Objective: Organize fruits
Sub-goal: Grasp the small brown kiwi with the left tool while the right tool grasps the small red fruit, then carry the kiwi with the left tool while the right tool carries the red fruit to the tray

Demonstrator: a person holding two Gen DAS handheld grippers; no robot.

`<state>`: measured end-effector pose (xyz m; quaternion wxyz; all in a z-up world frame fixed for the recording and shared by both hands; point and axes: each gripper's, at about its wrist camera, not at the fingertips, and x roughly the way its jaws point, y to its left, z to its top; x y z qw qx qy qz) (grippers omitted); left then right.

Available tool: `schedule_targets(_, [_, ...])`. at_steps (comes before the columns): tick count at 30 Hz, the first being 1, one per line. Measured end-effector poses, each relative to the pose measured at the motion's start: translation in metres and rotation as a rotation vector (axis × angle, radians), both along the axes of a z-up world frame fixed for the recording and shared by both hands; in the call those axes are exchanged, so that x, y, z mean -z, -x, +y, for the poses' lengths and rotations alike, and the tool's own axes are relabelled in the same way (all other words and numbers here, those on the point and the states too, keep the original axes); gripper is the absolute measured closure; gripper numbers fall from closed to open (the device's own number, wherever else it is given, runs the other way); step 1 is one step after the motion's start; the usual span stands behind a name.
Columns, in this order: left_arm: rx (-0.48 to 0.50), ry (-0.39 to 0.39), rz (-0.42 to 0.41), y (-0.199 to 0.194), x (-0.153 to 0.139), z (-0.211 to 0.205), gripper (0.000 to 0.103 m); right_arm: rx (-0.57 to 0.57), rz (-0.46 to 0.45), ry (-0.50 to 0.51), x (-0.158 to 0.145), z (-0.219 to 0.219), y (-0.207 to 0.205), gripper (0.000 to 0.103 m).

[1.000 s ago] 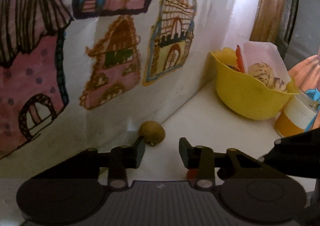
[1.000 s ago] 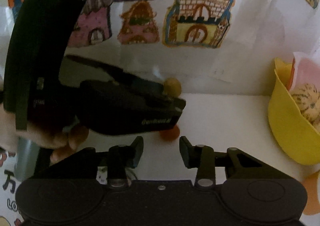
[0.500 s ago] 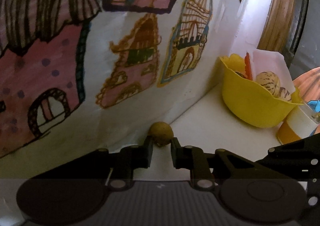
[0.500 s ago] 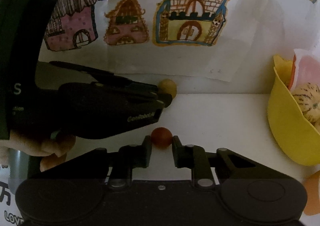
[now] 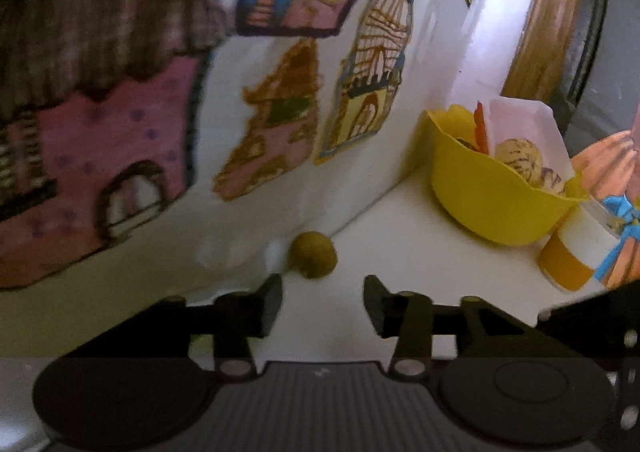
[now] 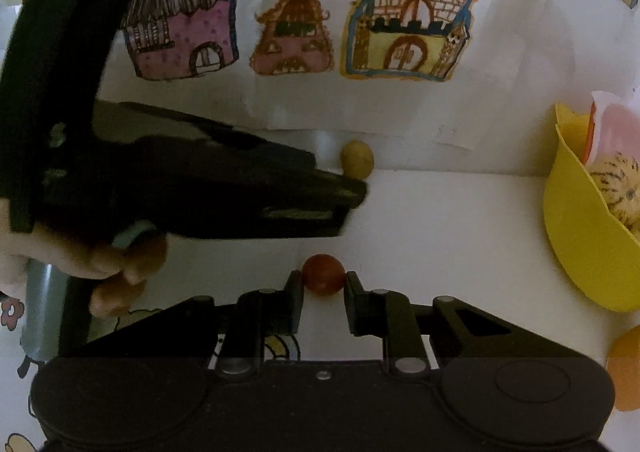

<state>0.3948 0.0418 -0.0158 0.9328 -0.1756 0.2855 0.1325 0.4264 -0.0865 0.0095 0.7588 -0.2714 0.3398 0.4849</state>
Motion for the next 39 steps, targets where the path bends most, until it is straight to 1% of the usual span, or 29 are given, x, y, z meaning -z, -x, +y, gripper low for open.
schedule_targets(2, [-0.028, -0.005, 0.004, -0.006, -0.001, -0.005, 0.047, 0.003, 0.004, -0.003, 0.002, 0.001, -0.003, 0.08])
schedule_targets(4, [-0.064, -0.003, 0.008, -0.011, -0.001, -0.007, 0.047, 0.002, 0.004, -0.005, 0.004, 0.002, -0.006, 0.08])
schedule_targets(6, [-0.113, 0.014, 0.006, -0.014, 0.0, -0.006, 0.052, -0.003, -0.001, -0.004, 0.005, 0.001, -0.005, 0.08])
schedule_targets(8, [-0.134, 0.02, 0.002, -0.017, 0.001, -0.005, 0.063, -0.008, -0.004, -0.006, 0.007, -0.001, -0.007, 0.08])
schedule_targets(10, [-0.144, 0.017, -0.004, -0.019, 0.003, -0.004, 0.072, -0.005, 0.0, -0.014, 0.008, -0.003, -0.008, 0.079])
schedule_targets(13, [-0.131, 0.009, -0.015, -0.014, 0.006, -0.001, 0.075, 0.0, 0.003, -0.024, 0.012, -0.004, -0.009, 0.079])
schedule_targets(17, [-0.122, 0.022, -0.02, -0.006, 0.007, 0.001, 0.075, 0.017, 0.004, -0.035, 0.012, -0.007, -0.008, 0.08])
schedule_targets(22, [-0.083, 0.035, -0.01, 0.013, 0.005, 0.001, 0.075, 0.041, 0.013, -0.036, 0.009, -0.012, -0.001, 0.08])
schedule_targets(28, [-0.026, 0.038, 0.002, 0.048, -0.002, -0.004, 0.075, 0.057, 0.026, -0.038, 0.001, -0.019, 0.015, 0.08])
schedule_targets(31, [0.005, 0.027, 0.005, 0.069, -0.007, -0.008, 0.075, 0.063, 0.029, -0.035, -0.002, -0.022, 0.026, 0.08])
schedule_targets(34, [0.027, 0.018, 0.009, 0.086, -0.01, -0.011, 0.075, 0.068, 0.005, -0.018, -0.002, -0.021, 0.036, 0.08])
schedule_targets(36, [0.033, 0.008, 0.012, 0.097, -0.012, -0.01, 0.075, 0.086, -0.012, -0.015, 0.0, -0.019, 0.039, 0.075])
schedule_targets(39, [0.037, 0.004, 0.023, 0.106, -0.012, -0.007, 0.075, 0.125, 0.011, -0.028, 0.002, -0.016, 0.035, 0.071])
